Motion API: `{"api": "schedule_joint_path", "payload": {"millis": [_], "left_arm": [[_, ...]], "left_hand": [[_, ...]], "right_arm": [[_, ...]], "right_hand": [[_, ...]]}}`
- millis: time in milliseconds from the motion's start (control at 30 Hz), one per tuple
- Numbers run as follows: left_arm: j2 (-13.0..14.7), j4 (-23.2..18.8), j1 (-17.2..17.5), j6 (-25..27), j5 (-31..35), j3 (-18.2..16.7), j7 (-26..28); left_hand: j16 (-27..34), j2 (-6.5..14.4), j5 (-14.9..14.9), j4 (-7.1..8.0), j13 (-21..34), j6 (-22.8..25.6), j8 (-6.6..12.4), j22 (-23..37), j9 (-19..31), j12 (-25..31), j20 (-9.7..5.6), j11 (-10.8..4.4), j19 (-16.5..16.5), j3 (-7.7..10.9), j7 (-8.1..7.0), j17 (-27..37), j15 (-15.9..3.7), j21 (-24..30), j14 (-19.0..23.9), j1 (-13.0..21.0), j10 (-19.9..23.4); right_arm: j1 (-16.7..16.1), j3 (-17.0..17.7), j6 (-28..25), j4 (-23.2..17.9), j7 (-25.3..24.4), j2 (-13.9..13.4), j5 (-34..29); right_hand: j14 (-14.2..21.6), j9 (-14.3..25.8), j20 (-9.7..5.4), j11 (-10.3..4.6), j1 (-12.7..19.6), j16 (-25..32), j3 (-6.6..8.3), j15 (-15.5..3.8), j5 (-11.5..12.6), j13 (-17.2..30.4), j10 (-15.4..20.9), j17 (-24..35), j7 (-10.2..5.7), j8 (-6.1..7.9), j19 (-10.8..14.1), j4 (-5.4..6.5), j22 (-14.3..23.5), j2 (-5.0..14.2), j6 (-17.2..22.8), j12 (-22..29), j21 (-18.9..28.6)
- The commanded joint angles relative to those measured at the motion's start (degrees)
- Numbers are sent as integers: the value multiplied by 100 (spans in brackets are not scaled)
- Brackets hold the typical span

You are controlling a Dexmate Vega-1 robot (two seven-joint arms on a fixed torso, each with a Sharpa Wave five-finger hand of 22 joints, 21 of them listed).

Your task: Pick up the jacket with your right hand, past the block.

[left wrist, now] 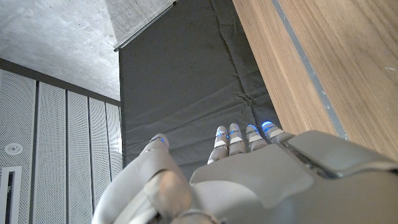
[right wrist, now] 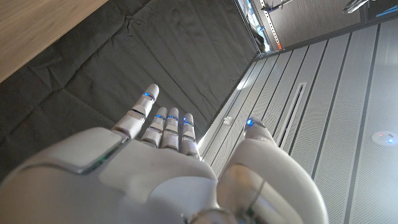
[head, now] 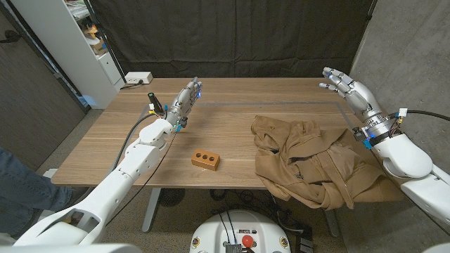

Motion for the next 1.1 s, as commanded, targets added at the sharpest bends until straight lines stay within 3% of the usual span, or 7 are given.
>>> {"api": "schedule_joint_path", "payload": {"millis": [33, 633, 833, 1000, 1100], "left_arm": [[-11, 34, -12, -50, -17, -9, -48], [-24, 103, -66, -86, -20, -1, -107], [-28, 138, -82, -91, -34, 1, -137], [-36, 196, -103, -97, -40, 6, -161], [-42, 231, -119, -103, -48, 8, -178]], "left_hand": [[10, 29, -29, -25, 4, 42, -8, 23, 20, 21, 60, 4, -38, 14, 25, 35, -10, 33, -17, 30, 2], [10, 42, -39, -42, -8, 61, -8, 24, 21, 20, 105, -18, -58, 14, 9, 35, -19, 29, -13, 33, -2], [10, 45, -42, -46, -11, 62, -10, 24, 21, 20, 109, -17, -63, 14, 6, 35, -20, 29, -13, 34, -1], [14, 50, -45, -53, -14, 65, -10, 25, 21, 26, 115, -26, -72, 15, 9, 35, -20, 27, -2, 36, 14], [14, 54, -47, -57, -16, 73, -9, 25, 21, 25, 123, -21, -83, 16, 11, 35, -23, 24, 0, 37, 12]], "right_arm": [[-241, 192, 11, -183, -316, 24, -582], [-432, 396, -56, -413, -664, 9, -1440], [-531, 493, -155, -535, -766, 12, -1709], [-601, 561, -262, -651, -815, -7, -1925], [-636, 607, -331, -723, -805, -43, -2025]], "right_hand": [[72, 9, 41, -57, 9, 35, 10, -46, 38, -2, -54, -20, -38, 8, -78, -39, 15, 83, 24, -6, -48], [597, -5, 205, -188, -55, 214, -25, -193, 61, -31, 9, -81, -142, -1, -156, -28, 20, 102, -8, 13, -233], [619, -6, 210, -183, -59, 217, -29, -201, 64, -33, 29, -90, -151, 1, -167, -30, 20, 99, -5, 19, -256], [742, -9, 205, -232, -83, 250, -44, -222, 71, -38, 59, -109, -154, 5, -321, -27, 20, 99, -2, 21, -371], [597, -10, 282, -255, -83, 178, -49, -198, 79, -40, 45, -130, -187, 9, -313, -36, 18, 98, 7, 10, -410]]}}
